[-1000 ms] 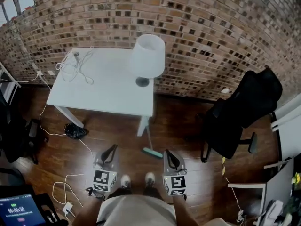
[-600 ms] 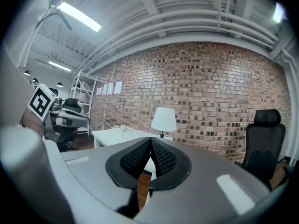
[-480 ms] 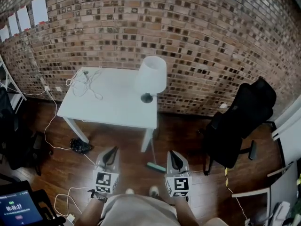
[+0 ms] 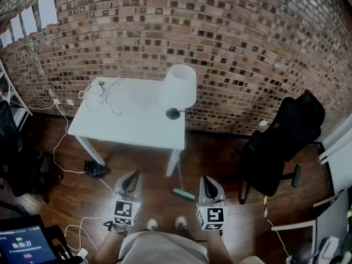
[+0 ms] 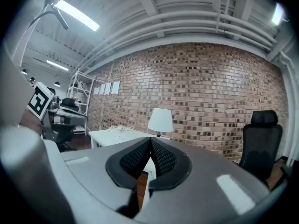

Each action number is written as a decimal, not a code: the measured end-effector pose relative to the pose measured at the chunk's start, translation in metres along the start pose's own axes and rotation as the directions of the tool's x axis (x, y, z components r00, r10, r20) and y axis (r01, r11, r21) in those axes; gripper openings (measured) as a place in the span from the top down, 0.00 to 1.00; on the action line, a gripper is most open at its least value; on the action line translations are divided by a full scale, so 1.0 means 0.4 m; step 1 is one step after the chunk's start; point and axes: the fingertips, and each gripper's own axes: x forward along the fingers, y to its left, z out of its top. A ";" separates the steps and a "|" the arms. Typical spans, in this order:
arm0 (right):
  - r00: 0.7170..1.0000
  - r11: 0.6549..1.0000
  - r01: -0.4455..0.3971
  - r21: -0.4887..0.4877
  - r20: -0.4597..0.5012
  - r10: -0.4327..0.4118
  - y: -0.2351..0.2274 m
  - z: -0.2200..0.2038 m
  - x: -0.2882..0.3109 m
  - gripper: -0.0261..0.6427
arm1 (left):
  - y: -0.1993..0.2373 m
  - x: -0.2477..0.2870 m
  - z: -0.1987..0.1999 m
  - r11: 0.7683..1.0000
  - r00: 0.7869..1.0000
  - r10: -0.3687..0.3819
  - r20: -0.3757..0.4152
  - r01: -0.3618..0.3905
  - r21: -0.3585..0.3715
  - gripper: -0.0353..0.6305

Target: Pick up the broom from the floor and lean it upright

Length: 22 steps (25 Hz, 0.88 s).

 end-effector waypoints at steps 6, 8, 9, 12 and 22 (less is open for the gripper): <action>1.000 1.000 0.021 -0.005 -0.012 -0.021 -0.003 -0.018 -0.023 0.94 | 0.019 -0.009 -0.013 1.000 1.000 -0.010 -0.008 0.010 0.014 0.92; 1.000 1.000 0.017 0.002 -0.019 -0.017 -0.002 -0.025 -0.034 0.94 | 0.025 -0.012 -0.024 1.000 1.000 0.002 -0.010 -0.001 0.016 0.92; 1.000 1.000 0.017 0.009 -0.021 -0.017 -0.003 -0.033 -0.041 0.94 | 0.026 -0.015 -0.030 1.000 1.000 0.007 -0.011 -0.007 0.015 0.92; 1.000 1.000 0.015 0.023 -0.024 -0.015 -0.006 -0.064 -0.063 0.94 | 0.025 -0.034 -0.043 1.000 1.000 0.023 -0.018 -0.023 0.014 0.92; 0.999 0.999 -0.036 0.027 -0.009 0.036 -0.036 -0.109 -0.246 0.94 | -0.141 -0.181 -0.090 0.997 0.997 0.069 -0.046 -0.068 0.037 0.92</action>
